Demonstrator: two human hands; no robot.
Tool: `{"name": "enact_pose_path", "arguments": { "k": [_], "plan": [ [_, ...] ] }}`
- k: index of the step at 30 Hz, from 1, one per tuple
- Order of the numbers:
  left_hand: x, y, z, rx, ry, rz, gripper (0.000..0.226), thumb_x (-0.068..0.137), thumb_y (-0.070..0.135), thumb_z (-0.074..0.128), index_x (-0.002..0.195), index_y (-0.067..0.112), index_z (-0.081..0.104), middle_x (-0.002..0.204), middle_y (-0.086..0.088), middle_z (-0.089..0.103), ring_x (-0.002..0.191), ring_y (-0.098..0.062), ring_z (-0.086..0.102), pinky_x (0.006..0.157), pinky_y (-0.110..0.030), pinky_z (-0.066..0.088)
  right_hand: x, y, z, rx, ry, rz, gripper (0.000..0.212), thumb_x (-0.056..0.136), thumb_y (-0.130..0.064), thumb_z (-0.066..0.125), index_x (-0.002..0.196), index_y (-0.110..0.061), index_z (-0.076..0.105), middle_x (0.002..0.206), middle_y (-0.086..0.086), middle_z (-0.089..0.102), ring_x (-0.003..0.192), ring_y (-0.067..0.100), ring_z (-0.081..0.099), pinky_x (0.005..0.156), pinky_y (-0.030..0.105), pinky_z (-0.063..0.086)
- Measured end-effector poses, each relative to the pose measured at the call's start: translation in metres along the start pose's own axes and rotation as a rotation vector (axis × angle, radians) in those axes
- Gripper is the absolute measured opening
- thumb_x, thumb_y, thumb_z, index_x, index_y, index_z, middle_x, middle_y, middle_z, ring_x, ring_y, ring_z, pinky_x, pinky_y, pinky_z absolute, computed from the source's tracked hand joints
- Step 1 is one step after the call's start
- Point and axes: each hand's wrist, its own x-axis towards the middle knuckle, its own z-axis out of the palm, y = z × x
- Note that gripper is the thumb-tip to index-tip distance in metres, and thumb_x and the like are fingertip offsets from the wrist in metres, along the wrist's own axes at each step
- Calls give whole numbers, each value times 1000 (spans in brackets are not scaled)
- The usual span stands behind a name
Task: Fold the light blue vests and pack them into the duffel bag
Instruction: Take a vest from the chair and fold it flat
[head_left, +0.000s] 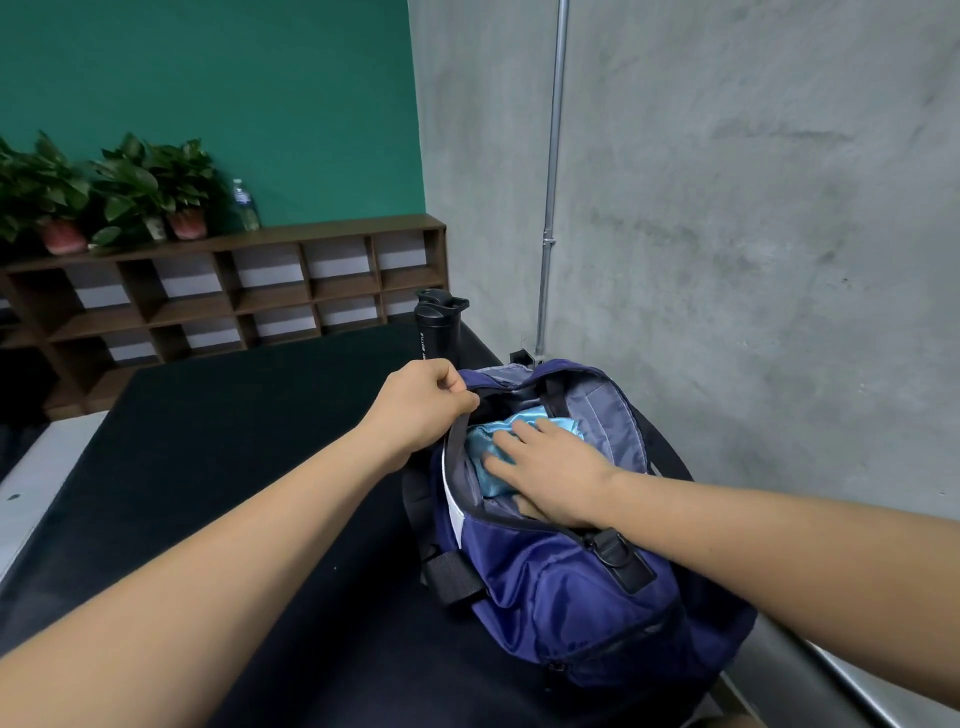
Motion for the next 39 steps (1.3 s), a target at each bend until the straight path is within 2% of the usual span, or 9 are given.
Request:
{"name": "enact_pose_path", "arguments": {
  "k": [4, 8, 14, 17, 19, 22, 25, 30, 39],
  "plan": [
    [-3, 2, 4, 27, -38, 14, 19, 87, 26, 80, 77, 19, 67, 69, 8, 63, 63, -11, 54, 57, -25, 42, 13, -6, 0, -58, -233, 157, 60, 106, -17, 48, 162, -8, 27, 150, 18, 43, 134, 41, 47, 107, 53, 42],
    [-8, -2, 6, 69, -83, 16, 21, 88, 27, 80, 75, 21, 65, 68, 10, 62, 62, -9, 53, 57, -25, 41, 38, -8, 1, -38, -381, 246, 45, 109, -12, 41, 153, -8, 42, 147, 17, 49, 132, 40, 48, 101, 52, 45],
    [-5, -8, 7, 63, -101, 8, 21, 87, 29, 81, 77, 20, 65, 71, 8, 63, 66, -11, 54, 60, -27, 42, 61, -7, 1, 4, -262, 152, 22, 98, -3, 55, 110, -9, 72, 113, 12, 70, 106, 34, 65, 68, 39, 42],
    [-4, -11, 8, 67, -99, 7, 21, 87, 29, 81, 77, 19, 66, 72, 7, 64, 66, -12, 54, 61, -28, 42, 63, -4, 5, 14, -141, 74, 20, 61, -7, 89, 70, -13, 73, 72, 7, 69, 65, 28, 67, 51, 32, 42],
    [-4, -15, 7, 59, -99, 2, 21, 87, 29, 81, 76, 20, 65, 71, 8, 64, 65, -12, 54, 61, -28, 42, 61, -2, 22, 98, -125, 105, 20, 71, -8, 87, 89, -9, 78, 89, 13, 72, 78, 32, 69, 60, 37, 53],
    [-1, -19, 4, 26, -100, -8, 23, 86, 28, 82, 73, 22, 64, 64, 12, 60, 62, -11, 52, 61, -29, 41, 56, 5, 49, 256, -263, 217, 41, 104, -9, 50, 145, -10, 55, 142, 15, 58, 126, 37, 57, 104, 49, 49],
    [0, -18, 1, 6, -96, -8, 25, 86, 27, 82, 71, 22, 63, 59, 15, 57, 59, -9, 49, 60, -29, 38, 55, 17, 55, 319, -385, 267, 55, 106, -11, 46, 160, -19, 38, 158, 11, 45, 140, 39, 46, 112, 53, 41],
    [0, -16, 1, 3, -94, 5, 22, 87, 27, 82, 73, 22, 65, 65, 11, 60, 62, -10, 51, 61, -29, 40, 59, 25, 52, 333, -449, 307, 69, 104, -4, 44, 166, -27, 28, 162, 11, 43, 142, 42, 47, 113, 54, 40],
    [-12, -30, -5, 40, -110, -40, 16, 87, 30, 81, 82, 21, 70, 73, 9, 66, 67, -11, 58, 65, -27, 46, 42, 17, -3, 508, -366, 373, 52, 94, -10, 51, 146, -17, 49, 138, 10, 55, 129, 37, 56, 104, 50, 51]
  ]
}}
